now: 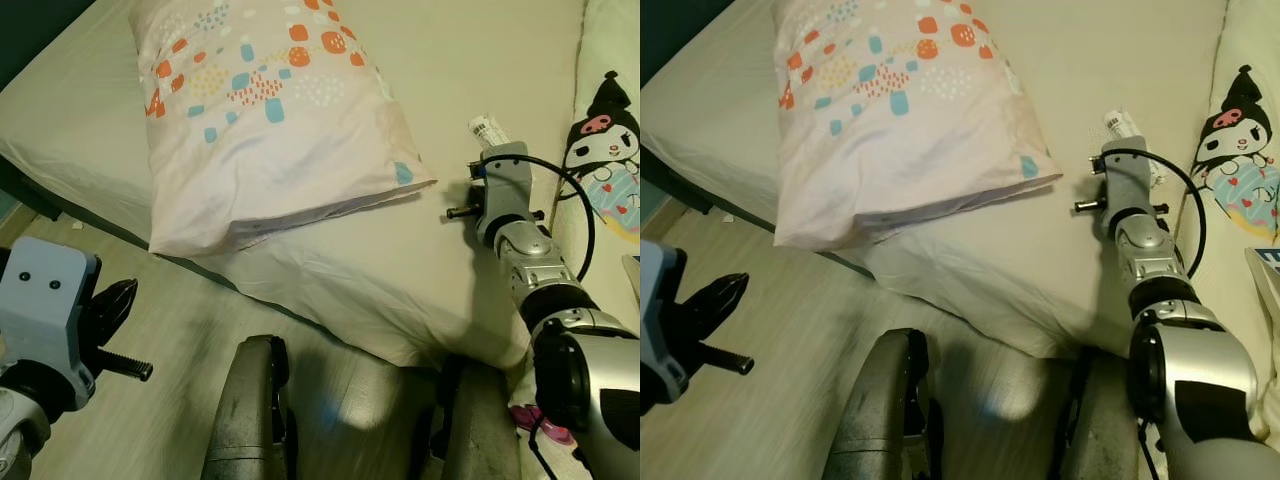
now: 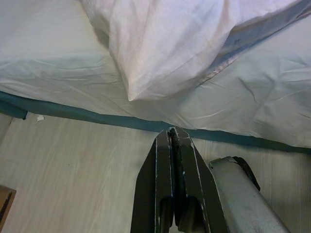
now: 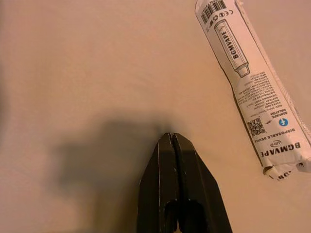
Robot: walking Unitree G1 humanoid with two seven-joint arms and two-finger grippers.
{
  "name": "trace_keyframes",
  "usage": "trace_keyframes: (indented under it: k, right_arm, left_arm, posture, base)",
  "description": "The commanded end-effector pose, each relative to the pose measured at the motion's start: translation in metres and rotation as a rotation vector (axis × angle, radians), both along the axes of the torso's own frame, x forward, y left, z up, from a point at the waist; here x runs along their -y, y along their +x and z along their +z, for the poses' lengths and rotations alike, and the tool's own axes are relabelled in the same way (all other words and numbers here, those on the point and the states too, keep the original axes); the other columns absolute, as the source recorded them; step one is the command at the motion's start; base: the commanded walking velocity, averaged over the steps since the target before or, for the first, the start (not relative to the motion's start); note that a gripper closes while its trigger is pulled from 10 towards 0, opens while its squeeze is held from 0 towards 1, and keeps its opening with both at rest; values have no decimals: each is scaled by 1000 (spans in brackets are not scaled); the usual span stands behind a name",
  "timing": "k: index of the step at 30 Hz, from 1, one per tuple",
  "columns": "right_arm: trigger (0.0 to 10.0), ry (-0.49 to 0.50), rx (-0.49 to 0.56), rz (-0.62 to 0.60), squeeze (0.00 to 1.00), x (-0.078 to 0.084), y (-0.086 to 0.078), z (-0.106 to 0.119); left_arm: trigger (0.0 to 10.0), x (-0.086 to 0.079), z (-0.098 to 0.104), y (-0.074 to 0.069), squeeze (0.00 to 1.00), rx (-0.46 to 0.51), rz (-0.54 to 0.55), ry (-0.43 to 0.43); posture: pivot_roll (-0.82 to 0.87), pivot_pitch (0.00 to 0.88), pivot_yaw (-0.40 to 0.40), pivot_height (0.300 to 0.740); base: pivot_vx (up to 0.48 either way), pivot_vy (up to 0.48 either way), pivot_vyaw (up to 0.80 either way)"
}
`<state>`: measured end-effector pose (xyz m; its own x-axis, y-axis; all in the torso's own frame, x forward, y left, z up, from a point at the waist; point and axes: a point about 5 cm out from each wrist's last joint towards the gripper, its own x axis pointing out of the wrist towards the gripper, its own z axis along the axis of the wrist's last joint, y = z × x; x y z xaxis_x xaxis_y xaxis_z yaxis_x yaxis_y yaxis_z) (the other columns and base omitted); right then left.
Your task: Clean up the room
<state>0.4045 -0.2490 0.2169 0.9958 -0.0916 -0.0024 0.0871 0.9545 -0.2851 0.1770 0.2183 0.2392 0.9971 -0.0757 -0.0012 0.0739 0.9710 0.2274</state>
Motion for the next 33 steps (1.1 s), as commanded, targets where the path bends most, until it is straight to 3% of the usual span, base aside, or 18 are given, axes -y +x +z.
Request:
trace_keyframes:
  k: [1, 3, 4, 6, 7, 10, 12, 16, 27, 28, 30, 31, 33]
  right_arm:
    - [0, -10, -23, 5, 0, -2, -1, -8]
    - [0, -24, -15, -11, 0, -1, -1, -6]
    - [6431, -44, 0, -59, 55, 7, -2, -1]
    - [6431, -56, 11, -92, 55, 12, -3, 2]
    - [10000, -66, 20, -119, 1000, 18, -4, 5]
    - [10000, -76, 29, -144, 1000, 24, -5, 9]
    - [10000, -86, 58, -207, 1000, 39, -9, 18]
    - [10000, -83, 71, -235, 1000, 48, -12, 22]
    - [10000, -64, 52, -234, 1000, 54, -15, 19]
    - [10000, -58, 39, -232, 804, 55, -16, 17]
    - [10000, -54, 29, -230, 804, 55, -16, 15]
    - [10000, -48, 18, -227, 0, 56, -16, 13]
    - [10000, -48, 18, -227, 0, 56, -16, 13]
  left_arm:
    - [10000, -3, -3, -2, 0, -21, 16, 6]
    - [10000, -3, -3, -2, 0, -20, 18, 6]
    - [10000, -3, -3, -2, 0, -20, 18, 4]
    - [10000, -2, -4, -2, 0, -20, 17, 3]
    - [10000, -2, -4, -3, 0, -20, 16, 1]
    - [10000, -1, -4, -3, 0, -21, 16, -1]
    - [10000, 0, -5, -3, 0, -22, 14, -4]
    - [10000, 0, -5, -3, 0, -24, 13, -6]
    - [10000, 0, -4, -3, 0, -23, 5, -6]
    - [10000, 0, -3, -3, 0, -22, -3, -4]
    - [10000, 0, -3, -4, 0, -22, -7, -2]
    - [10000, 0, -2, -4, 0, -21, -11, 2]
    - [10000, 0, -2, -4, 0, -21, -11, 2]
  posture:
    - [429, 443, 146, 546]
    - [428, 444, 146, 546]
    - [424, 447, 146, 546]
    - [424, 447, 146, 546]
    - [423, 447, 147, 546]
    - [421, 448, 146, 546]
    - [418, 448, 148, 546]
    - [414, 448, 150, 546]
    - [420, 446, 151, 546]
    - [428, 445, 151, 546]
    - [428, 445, 151, 546]
    - [437, 446, 154, 546]
    - [437, 446, 154, 546]
  base:
    - [0, 0, 0]
    - [0, 0, 0]
    - [0, 0, 0]
    - [0, 0, 0]
    - [0, 0, 0]
    - [0, 0, 0]
    - [0, 0, 0]
    - [0, 0, 0]
    - [0, 0, 0]
    - [0, 0, 0]
    - [0, 0, 0]
    - [0, 0, 0]
    - [0, 0, 0]
